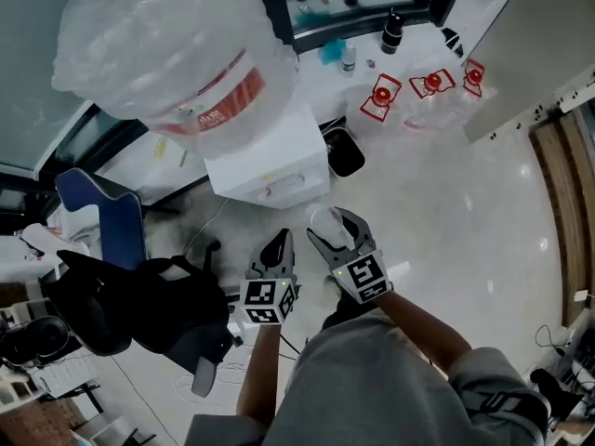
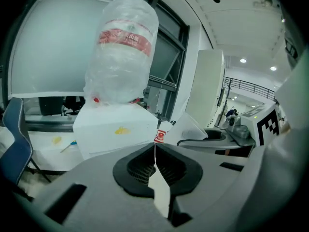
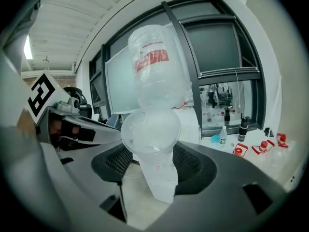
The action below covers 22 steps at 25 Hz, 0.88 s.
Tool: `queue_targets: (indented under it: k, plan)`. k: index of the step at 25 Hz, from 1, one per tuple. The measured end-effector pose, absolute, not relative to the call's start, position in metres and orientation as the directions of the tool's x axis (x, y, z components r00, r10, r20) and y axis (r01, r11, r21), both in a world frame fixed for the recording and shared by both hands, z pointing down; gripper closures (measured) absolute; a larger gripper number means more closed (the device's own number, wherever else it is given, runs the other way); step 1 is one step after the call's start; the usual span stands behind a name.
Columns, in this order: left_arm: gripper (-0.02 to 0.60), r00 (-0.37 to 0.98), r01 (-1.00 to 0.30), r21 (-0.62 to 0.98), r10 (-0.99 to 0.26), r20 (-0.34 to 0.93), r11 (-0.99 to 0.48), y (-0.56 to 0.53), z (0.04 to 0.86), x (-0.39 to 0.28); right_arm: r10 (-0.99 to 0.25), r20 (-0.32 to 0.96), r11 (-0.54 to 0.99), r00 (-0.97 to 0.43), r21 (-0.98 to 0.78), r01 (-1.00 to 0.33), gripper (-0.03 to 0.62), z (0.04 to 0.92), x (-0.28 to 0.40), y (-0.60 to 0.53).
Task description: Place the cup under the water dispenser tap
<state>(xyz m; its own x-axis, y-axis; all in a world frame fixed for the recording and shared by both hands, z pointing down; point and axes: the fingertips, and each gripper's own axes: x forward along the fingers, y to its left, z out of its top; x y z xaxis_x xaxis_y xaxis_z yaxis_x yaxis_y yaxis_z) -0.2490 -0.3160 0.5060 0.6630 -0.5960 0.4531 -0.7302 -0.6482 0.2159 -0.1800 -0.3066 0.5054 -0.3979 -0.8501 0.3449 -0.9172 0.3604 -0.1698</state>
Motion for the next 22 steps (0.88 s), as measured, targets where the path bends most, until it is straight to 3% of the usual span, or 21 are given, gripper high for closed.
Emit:
queue_targets:
  k: [22]
  plan:
    - [0.569,0.664,-0.652,0.168,-0.450,0.597,-0.739,-0.381,0.587,-0.191,-0.854,0.426,0.246,-0.297,-0.171,-0.954,0.342,0.609,-0.112,-0.367]
